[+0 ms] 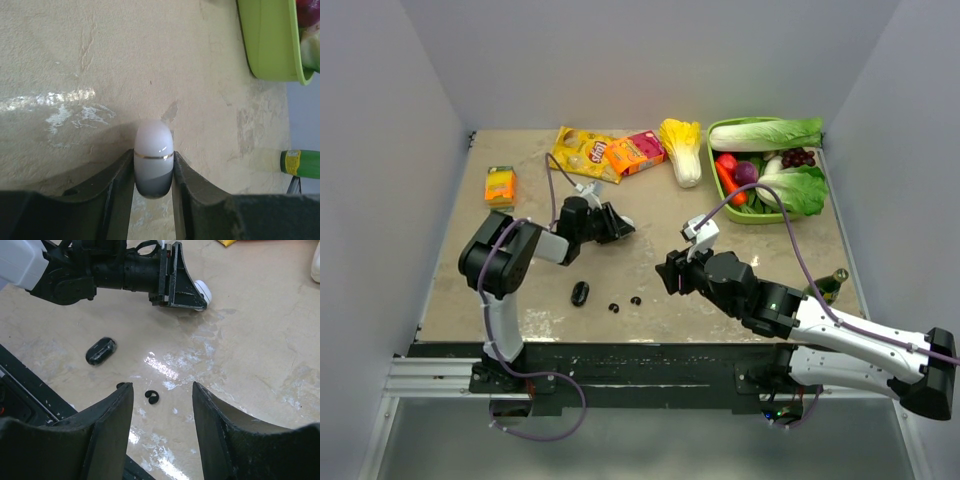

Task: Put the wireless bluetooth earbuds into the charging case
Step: Place the charging case at the center of the board, then pick up the charging case at the center of the board.

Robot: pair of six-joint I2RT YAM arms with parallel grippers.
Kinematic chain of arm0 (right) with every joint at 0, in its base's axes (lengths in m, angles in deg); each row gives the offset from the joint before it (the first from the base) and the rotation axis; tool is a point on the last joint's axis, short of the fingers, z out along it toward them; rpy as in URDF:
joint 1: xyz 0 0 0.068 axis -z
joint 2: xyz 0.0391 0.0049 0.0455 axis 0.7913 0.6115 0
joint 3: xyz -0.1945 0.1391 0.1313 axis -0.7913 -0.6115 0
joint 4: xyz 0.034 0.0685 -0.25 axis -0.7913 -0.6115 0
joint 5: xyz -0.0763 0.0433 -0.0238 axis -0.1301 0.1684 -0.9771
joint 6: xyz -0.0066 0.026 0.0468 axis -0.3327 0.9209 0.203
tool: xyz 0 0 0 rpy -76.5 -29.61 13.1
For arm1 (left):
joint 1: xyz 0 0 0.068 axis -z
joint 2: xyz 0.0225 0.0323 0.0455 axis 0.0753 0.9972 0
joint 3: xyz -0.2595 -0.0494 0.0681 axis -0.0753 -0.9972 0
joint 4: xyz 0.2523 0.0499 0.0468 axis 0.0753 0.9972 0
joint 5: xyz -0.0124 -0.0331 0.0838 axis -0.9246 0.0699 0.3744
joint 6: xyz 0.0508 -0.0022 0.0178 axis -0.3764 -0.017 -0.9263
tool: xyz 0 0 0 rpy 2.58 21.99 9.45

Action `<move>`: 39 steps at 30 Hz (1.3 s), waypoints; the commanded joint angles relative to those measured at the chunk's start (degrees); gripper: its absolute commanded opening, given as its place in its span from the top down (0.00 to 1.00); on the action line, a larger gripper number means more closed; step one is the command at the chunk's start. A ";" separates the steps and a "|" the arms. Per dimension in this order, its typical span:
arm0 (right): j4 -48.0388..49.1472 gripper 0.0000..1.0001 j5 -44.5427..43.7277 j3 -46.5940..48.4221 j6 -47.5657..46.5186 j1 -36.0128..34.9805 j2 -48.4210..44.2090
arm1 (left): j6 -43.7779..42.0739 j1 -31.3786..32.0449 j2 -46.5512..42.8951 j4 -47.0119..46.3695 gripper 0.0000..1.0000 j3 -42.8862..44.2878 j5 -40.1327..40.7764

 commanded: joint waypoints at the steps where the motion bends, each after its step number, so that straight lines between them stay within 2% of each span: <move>1: 1.15 0.46 -0.01 0.61 1.02 0.05 -0.85 | -3.86 -0.97 -2.27 9.86 0.60 -0.11 3.14; 7: 1.15 0.45 0.26 1.31 1.28 0.05 -0.50 | -5.53 -1.68 -5.69 15.14 0.46 -1.69 6.92; 8: 1.15 0.45 0.26 1.49 1.28 0.05 -0.33 | -5.62 -1.85 -6.22 15.75 0.28 -1.70 7.53; 14: 0.80 0.45 0.61 1.84 1.63 0.05 -0.33 | -6.32 -2.82 -13.94 21.20 0.26 -4.06 11.56; 17: 1.59 0.44 0.87 0.97 1.45 0.05 -0.59 | -6.32 -2.65 -22.37 24.71 0.26 -7.57 16.65; 19: 2.99 0.44 0.35 0.00 1.63 0.05 -0.33 | -5.36 -1.86 -31.42 27.08 0.26 -11.43 21.31; 20: 3.17 0.44 -0.44 -0.26 2.24 0.05 -0.07 | -3.44 -1.33 -34.49 29.10 0.19 -12.93 26.90; 21: 3.69 0.45 -0.97 -0.44 2.85 0.05 0.28 | -1.85 -1.24 -40.53 29.38 0.03 -14.60 29.13; 22: 4.05 0.44 -2.10 -0.70 3.38 -0.04 0.98 | 0.25 -1.33 -43.46 29.29 0.00 -18.70 30.90; 23: 4.05 0.45 -2.98 -0.88 4.43 0.05 1.34 | 4.62 -1.50 -46.19 29.21 0.00 -20.92 34.83; 25: 5.80 0.45 -2.73 -1.76 4.27 0.05 1.95 | 7.38 -1.76 -53.22 29.29 0.00 -26.36 36.54; 30: 8.71 0.45 0.25 -3.52 4.01 0.05 0.82 | 11.87 -2.03 -68.42 27.09 0.00 -35.35 32.24; 32: 8.01 0.45 1.57 -3.26 3.39 0.05 1.16 | 9.87 -1.77 -70.03 33.64 0.01 -34.31 31.27; 35: 7.74 0.46 2.10 -3.25 3.56 0.05 2.22 | 8.71 -1.50 -72.75 42.17 0.04 -33.25 33.89; 39: 8.09 0.47 3.06 -3.34 4.18 0.05 3.62 | 10.02 -1.50 -80.56 47.65 0.13 -35.00 37.85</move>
